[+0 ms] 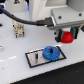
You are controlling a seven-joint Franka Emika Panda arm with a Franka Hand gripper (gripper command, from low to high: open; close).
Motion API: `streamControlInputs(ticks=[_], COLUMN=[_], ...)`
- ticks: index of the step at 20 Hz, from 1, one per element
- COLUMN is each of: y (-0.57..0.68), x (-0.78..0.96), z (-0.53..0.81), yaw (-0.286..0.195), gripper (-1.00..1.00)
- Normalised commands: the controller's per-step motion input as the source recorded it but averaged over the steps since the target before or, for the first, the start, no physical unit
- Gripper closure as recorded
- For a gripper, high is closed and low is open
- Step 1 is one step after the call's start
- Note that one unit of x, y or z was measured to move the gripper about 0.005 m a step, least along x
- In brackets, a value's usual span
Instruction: Insert the blue gear onto the right peg, followed by the red gear
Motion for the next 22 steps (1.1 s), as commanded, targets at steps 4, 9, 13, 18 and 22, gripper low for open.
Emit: streamControlInputs(ticks=[4,9,13,18,22], y=[-0.24,-0.2,-0.15,-0.21,-0.26], x=[0.12,0.06,0.03,0.06,0.08], z=[-0.02,-0.07,-0.14,-0.18,-0.24], yaw=[0.0,0.0,0.0,0.0,0.0], gripper=[1.0,1.0,1.0,1.0,1.0])
